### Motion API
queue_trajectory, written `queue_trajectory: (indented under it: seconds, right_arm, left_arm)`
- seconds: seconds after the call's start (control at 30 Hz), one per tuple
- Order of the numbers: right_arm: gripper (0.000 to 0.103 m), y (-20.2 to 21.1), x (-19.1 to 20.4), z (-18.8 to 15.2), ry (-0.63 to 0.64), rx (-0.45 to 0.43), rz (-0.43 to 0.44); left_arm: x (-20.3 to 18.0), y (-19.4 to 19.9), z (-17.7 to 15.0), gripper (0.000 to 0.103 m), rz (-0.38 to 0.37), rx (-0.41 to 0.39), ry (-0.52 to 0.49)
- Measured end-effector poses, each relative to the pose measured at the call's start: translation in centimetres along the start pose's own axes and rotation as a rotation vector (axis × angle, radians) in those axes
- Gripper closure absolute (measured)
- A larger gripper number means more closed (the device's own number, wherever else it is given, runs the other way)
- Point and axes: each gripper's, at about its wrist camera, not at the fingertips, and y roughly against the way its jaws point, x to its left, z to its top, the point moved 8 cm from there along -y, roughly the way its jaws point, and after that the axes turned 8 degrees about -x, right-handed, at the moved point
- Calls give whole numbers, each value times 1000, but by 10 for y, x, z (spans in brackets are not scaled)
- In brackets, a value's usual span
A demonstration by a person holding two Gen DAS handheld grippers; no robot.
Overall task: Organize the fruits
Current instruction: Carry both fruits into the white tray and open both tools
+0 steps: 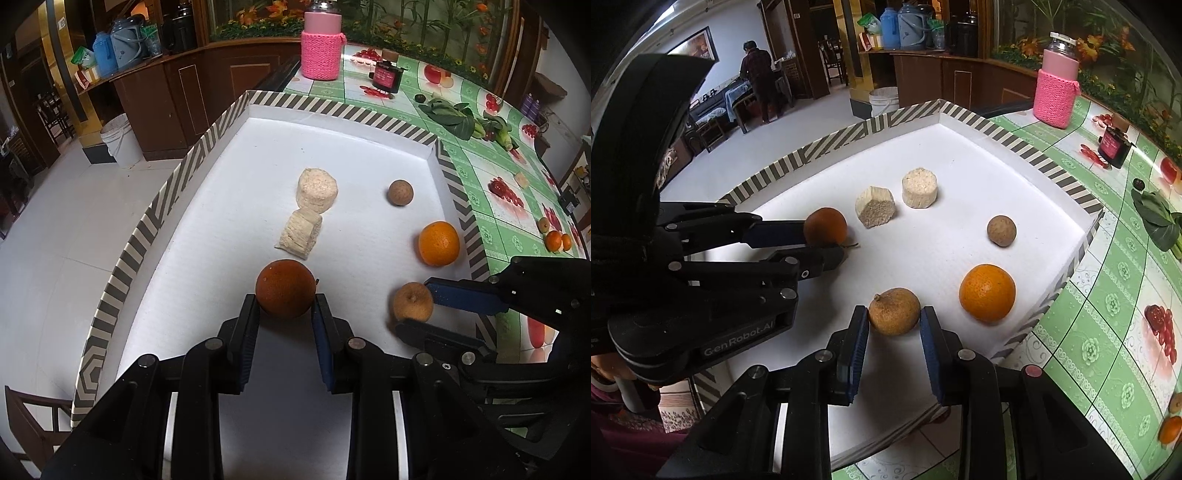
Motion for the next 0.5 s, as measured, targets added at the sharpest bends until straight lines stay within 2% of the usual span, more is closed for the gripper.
queue_trajectory:
  seconds: [0.17,0.23,0.33,0.37,0.47,0.5]
  right_arm:
    - [70,1,-1,1,-15,-8,9]
    - [62,4,-1,2,-18,-16,14]
    - [60,10,-3,2,-27,-31,16]
    - [60,13,-4,2,-31,-37,17]
    - [60,21,-7,3,-38,-56,19]
    - [59,25,-8,3,-42,-63,20]
  left_arm:
    - [0,-1,1,76,14,-3,3]
    - [-1,-1,1,76,22,-3,3]
    - [0,-1,2,75,30,-2,8]
    - [0,-1,2,69,33,-5,9]
    - [1,5,5,40,46,-27,17]
    - [1,7,7,37,48,-34,22]
